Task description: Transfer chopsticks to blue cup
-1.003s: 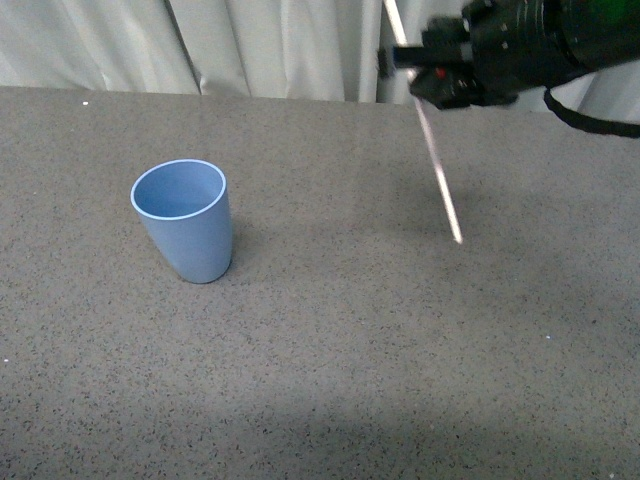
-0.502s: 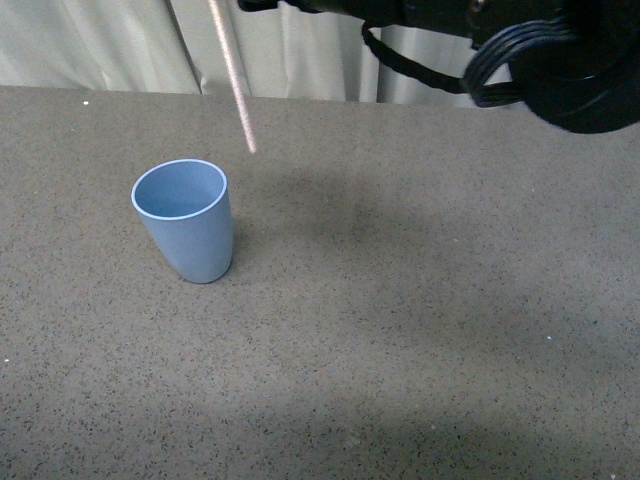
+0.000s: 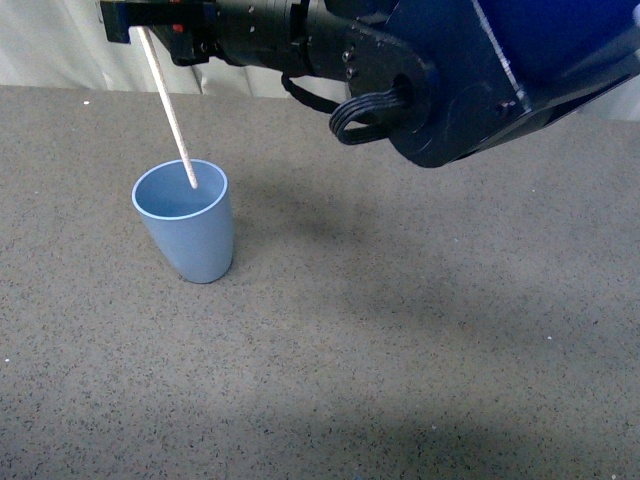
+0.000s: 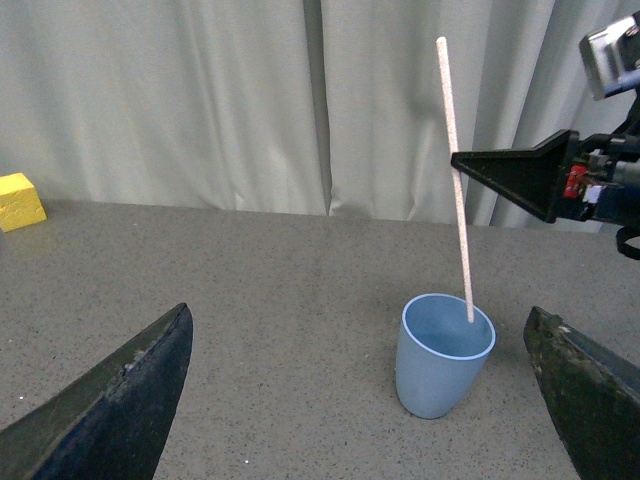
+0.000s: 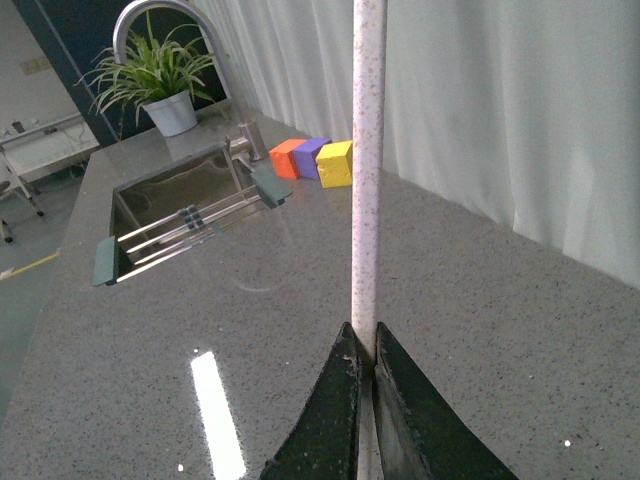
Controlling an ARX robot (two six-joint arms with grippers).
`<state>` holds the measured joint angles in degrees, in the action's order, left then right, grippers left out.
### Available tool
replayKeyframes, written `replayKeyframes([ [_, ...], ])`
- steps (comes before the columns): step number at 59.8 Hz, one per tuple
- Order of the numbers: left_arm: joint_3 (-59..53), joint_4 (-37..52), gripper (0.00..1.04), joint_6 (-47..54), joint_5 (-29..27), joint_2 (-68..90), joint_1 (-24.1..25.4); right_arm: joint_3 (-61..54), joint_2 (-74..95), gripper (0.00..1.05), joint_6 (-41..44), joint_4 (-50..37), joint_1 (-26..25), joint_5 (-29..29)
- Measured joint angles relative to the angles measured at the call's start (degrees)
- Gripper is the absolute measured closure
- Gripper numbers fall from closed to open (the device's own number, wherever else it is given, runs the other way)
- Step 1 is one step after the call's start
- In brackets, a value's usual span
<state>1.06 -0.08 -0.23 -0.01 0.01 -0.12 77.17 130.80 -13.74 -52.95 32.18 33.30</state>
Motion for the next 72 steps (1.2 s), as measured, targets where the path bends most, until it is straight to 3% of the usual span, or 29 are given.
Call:
replayKeyframes([
  [33, 0.0, 0.0, 0.07, -0.02, 0.0, 0.0, 0.0, 0.92, 4.2, 1.03, 0.33, 1.7, 1.33, -0.09],
  [65, 0.0, 0.0, 0.07, -0.02, 0.0, 0.0, 0.0, -3.98, 1.38, 0.1, 2.34, 1.68, 0.09, -2.49],
  [72, 0.0, 0.0, 0.07, -0.02, 0.0, 0.0, 0.0, -5.42, -0.63, 0.1, 4.63, 2.12, -0.63, -6.75],
])
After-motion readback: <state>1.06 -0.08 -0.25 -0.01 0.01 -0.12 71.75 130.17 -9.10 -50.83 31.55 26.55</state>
